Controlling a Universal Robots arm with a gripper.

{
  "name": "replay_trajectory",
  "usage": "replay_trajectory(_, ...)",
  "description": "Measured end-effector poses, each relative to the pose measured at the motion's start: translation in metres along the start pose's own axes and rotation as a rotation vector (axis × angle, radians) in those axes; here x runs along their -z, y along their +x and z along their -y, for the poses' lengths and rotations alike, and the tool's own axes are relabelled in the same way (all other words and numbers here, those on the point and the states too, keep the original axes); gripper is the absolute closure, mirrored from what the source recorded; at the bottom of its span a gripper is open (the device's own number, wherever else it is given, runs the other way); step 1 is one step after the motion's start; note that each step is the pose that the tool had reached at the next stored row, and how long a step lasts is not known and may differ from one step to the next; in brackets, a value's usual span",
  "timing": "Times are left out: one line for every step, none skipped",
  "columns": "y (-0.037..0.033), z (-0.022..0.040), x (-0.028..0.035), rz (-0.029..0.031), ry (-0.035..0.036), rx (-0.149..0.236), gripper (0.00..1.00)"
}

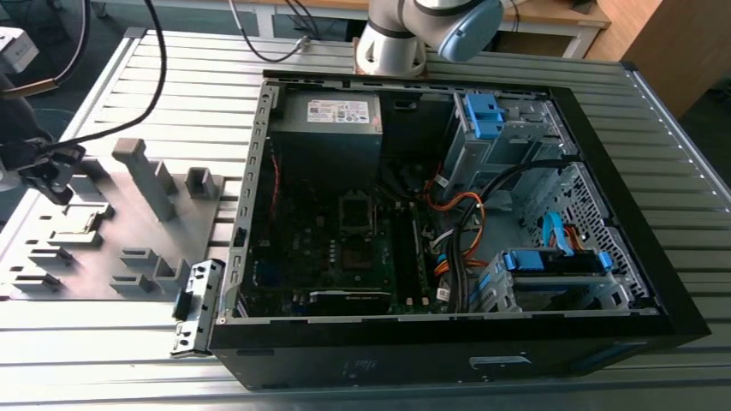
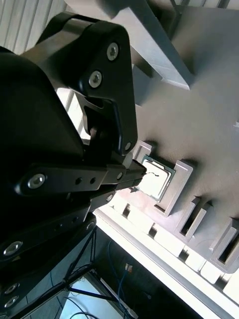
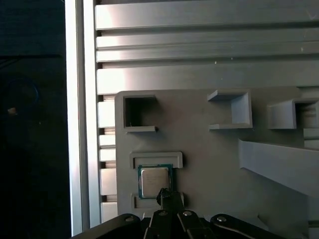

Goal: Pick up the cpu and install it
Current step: 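Pick up the cpu and move it towards the insertion slot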

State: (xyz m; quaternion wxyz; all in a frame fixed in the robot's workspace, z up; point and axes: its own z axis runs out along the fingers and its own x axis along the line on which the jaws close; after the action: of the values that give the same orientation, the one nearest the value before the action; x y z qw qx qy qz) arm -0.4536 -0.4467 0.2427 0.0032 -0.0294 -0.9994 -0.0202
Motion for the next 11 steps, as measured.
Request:
replay_trajectory(0.0003, 0.0001, -0.0018, 0.0001, 0.0, 0.001, 0.89)
replay_trajectory(0.0005, 0.0002, -0.0036, 0.0, 0.0, 0.002, 0.89)
replay_trajectory(0.0008, 0.0002, -0.0054, 0.0, 0.0, 0.003, 0.89)
replay_trajectory(0.0018, 0.0003, -0.0071, -0.0001, 0.0001, 0.003, 0.89)
replay_trajectory(0.0026, 0.0004, -0.0088, -0.0001, 0.0, 0.003, 0.89)
replay_trajectory(0.0034, 0.0006, -0.0103, -0.0001, 0.0001, 0.004, 0.89)
replay_trajectory(0.0043, 0.0007, -0.0123, 0.0, -0.0001, 0.004, 0.89)
replay_trajectory(0.0047, 0.0008, -0.0141, 0.0, -0.0001, 0.004, 0.89)
replay_trajectory(0.005, 0.001, -0.0158, -0.0002, 0.0, 0.005, 0.89)
replay_trajectory(0.0053, 0.0011, -0.0176, -0.0002, 0.0, 0.005, 0.89)
replay_trajectory(0.0056, 0.0011, -0.0194, -0.0002, 0.0, 0.006, 0.89)
